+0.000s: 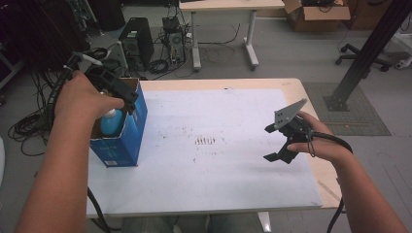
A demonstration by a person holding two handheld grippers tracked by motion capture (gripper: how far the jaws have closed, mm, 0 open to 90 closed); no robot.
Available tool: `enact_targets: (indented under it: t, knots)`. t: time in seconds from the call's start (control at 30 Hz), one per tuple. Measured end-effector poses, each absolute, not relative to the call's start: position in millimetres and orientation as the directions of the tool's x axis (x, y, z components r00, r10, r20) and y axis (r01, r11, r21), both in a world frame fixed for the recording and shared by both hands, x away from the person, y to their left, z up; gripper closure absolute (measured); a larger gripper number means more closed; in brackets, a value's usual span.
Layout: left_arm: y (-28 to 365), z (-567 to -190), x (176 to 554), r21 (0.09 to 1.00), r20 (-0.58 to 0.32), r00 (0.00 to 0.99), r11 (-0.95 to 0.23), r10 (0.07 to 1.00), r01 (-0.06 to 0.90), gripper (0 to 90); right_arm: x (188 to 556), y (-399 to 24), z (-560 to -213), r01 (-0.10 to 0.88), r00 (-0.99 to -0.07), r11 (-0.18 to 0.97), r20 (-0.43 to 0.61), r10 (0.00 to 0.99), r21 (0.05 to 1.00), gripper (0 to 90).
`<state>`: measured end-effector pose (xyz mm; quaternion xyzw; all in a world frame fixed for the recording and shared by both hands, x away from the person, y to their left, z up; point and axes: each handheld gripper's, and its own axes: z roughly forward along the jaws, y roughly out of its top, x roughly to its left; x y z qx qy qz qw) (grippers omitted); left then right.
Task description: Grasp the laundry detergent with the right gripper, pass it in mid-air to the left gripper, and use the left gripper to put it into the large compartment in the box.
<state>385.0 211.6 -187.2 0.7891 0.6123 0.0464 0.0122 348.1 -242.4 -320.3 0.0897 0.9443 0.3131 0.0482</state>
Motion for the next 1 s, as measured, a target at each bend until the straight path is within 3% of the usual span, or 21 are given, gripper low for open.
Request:
enact_targets:
  t: [0.57, 1.0]
  knots:
    - [130.9, -156.0, 364.2, 0.085, 0.081, 0.621, -0.626, 0.780, 0.775, 0.3, 341.0, -239.7, -290.9, 0.115, -0.979, 0.817, -0.074, 0.189, 0.565, 3.1]
    - [86.5, -168.1, 347.4, 0.051, 0.085, 0.866, -0.870, 0.494, 0.491, 0.2, 340.5, -232.8, -269.0, 0.105, -0.983, 0.867, -0.083, 0.166, 0.488, 3.2]
